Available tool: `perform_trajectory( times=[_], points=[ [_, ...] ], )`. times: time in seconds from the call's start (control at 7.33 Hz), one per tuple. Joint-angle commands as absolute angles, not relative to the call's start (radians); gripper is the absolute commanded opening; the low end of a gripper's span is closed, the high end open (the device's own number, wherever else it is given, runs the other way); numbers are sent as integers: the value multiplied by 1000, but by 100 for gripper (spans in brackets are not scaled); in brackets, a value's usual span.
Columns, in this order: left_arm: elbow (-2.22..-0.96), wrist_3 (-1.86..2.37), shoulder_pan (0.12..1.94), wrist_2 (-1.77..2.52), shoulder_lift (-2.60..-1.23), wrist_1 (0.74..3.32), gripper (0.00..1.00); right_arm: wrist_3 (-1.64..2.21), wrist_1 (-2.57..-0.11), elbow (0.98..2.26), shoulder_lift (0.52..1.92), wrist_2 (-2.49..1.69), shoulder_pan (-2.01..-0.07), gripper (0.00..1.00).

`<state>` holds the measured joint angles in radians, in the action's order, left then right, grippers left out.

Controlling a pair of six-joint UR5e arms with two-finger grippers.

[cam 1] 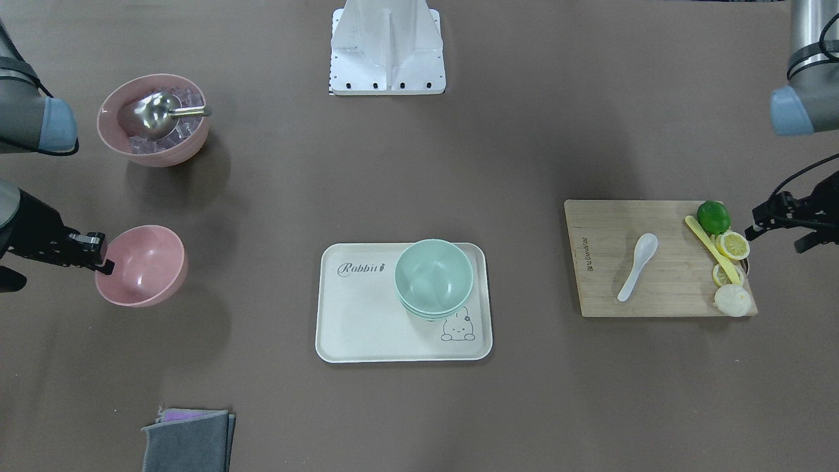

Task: Stack pink bowl on green and place spoon
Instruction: 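Carry the pink bowl onto the green bowls while left gripper reaches for spoon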

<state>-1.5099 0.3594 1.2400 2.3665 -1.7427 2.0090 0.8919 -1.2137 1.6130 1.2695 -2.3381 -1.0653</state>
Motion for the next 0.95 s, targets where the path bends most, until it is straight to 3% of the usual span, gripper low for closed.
perform_trajectory(
  times=[0.0, 0.41, 0.68, 0.82],
  points=[
    [-1514, 394, 1126, 2289, -1811, 2029, 88, 983, -1522, 1733, 1066, -2295, -1010, 0],
    [-1506, 370, 979, 2169, -1879, 2031, 74, 1312, -1539, 1711, 854, -2166, -798, 0],
    [-1480, 353, 928, 2166, -1897, 2029, 63, 1419, -1534, 1643, 764, -2039, -686, 0],
    [-1454, 353, 927, 2145, -1922, 2031, 63, 1472, -1469, 1575, 721, -2007, -661, 0]
  ],
)
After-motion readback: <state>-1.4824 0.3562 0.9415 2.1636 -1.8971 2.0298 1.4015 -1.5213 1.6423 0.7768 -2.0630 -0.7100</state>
